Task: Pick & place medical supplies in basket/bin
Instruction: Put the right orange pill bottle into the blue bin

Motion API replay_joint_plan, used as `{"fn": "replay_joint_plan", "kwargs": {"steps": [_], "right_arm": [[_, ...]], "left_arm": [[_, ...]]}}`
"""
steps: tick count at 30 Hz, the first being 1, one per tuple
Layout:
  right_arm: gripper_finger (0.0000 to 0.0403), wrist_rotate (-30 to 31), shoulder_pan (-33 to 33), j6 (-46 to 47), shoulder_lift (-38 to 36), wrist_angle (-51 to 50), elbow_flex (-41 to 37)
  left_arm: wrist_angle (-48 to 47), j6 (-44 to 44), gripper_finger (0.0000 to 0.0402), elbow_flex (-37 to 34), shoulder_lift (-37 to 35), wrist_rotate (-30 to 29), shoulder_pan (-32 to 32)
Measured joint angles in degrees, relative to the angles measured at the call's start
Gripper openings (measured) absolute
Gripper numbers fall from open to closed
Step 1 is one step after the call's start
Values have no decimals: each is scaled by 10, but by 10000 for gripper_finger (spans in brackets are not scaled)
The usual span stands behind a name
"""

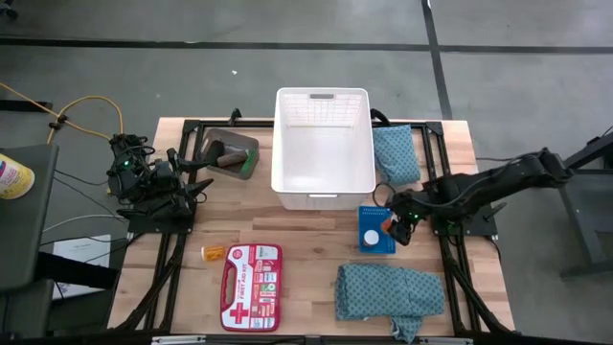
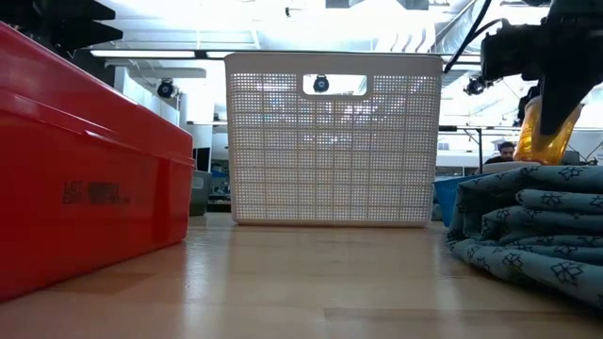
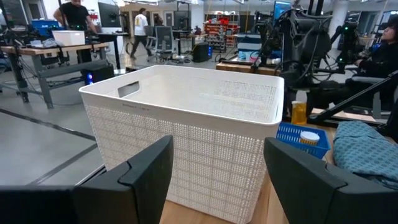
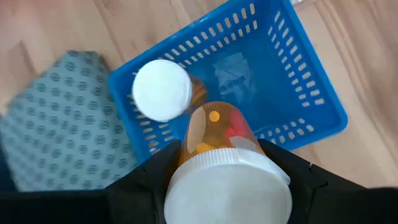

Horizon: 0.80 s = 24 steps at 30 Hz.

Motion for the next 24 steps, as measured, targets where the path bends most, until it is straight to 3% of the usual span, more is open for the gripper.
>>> {"fn": "replay_joint_plan", "kwargs": {"steps": [14,24], "right_arm": [[186,14,0,-84,84,21,0],[186,35,0,-116,95,36,0]], "left_arm": [[0,2,242,0,0,0,0],[0,0,242,0,0,0,0]]}}
